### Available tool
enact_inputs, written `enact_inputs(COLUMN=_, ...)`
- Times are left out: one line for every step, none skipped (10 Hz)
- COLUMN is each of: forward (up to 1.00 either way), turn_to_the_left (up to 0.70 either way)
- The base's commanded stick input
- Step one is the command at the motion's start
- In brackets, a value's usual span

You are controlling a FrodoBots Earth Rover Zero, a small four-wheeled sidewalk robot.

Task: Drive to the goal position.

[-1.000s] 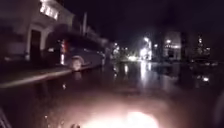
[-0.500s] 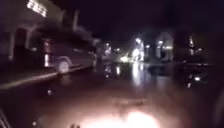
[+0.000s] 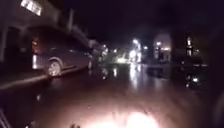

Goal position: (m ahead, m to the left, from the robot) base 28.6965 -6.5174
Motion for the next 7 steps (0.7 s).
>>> enact_inputs(forward=1.00, turn_to_the_left=0.00)
enact_inputs(forward=1.00, turn_to_the_left=0.00)
enact_inputs(forward=1.00, turn_to_the_left=0.00)
enact_inputs(forward=1.00, turn_to_the_left=0.00)
enact_inputs(forward=1.00, turn_to_the_left=0.00)
enact_inputs(forward=1.00, turn_to_the_left=0.00)
enact_inputs(forward=1.00, turn_to_the_left=0.00)
